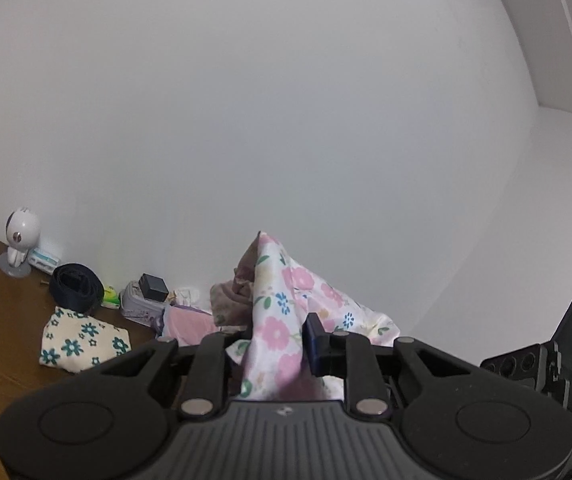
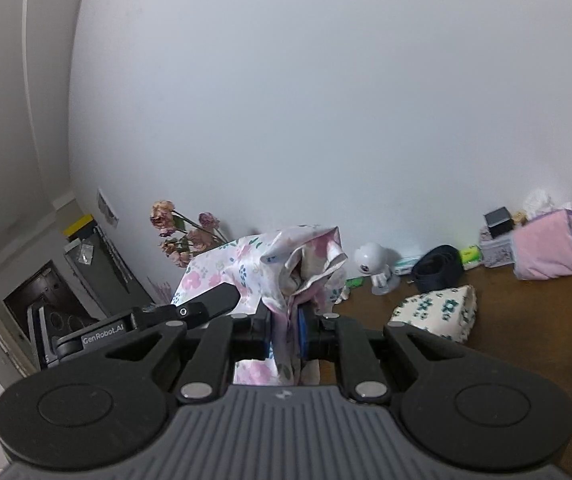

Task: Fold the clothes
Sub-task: 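Carry the folded dress with both grippers onto the green-flowered cloth stack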

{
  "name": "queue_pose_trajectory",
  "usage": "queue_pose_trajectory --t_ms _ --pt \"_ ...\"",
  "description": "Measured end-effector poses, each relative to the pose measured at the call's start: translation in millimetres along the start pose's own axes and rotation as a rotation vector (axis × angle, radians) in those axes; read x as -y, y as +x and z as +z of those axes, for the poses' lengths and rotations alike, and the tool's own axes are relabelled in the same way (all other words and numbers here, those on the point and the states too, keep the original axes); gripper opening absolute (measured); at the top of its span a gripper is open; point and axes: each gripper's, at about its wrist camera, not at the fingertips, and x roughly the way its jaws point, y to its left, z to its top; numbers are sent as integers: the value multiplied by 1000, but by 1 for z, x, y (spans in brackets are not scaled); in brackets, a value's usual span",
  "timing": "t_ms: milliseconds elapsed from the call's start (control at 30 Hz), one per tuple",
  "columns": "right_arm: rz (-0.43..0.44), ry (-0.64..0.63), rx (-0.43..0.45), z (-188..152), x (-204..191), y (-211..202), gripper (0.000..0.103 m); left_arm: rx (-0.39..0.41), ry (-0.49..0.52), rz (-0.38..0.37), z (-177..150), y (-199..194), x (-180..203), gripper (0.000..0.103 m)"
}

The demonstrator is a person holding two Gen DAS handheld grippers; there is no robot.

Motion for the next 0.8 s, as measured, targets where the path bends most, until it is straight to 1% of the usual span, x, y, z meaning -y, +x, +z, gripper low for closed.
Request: queue_pose_trajectory --t_ms 100,167,200,233,333,400,467,533,633,700,800 --pt "-14 -15 -11 18 -6 14 12 -27 9 7 22 11 -9 19" --pt "-35 -30 -27 33 -6 31 12 -48 22 20 37 23 -19 19" --pt "-44 -32 -39 40 -3 41 12 -59 12 29 43 32 -28 19" --pt "-52 -24 -52 46 3 52 12 -70 3 38 49 41 -37 19" --pt "-84 9 -93 61 38 102 12 -96 11 84 59 78 -76 19" --pt "-112 20 -124 60 64 139 12 -107 54 126 55 107 -106 19" --pt "-142 38 -159 54 95 178 12 -118 96 161 43 135 -137 19" --pt "-160 101 -204 46 134 214 12 -153 82 200 26 163 -171 19" --pt "-187 184 -264 26 188 258 12 -196 24 228 2 195 -220 19" --pt "-211 215 -297 12 213 278 12 -234 -11 248 -12 218 -248 19" --pt "-253 221 -325 -7 240 296 12 -252 -46 254 -33 235 -275 19"
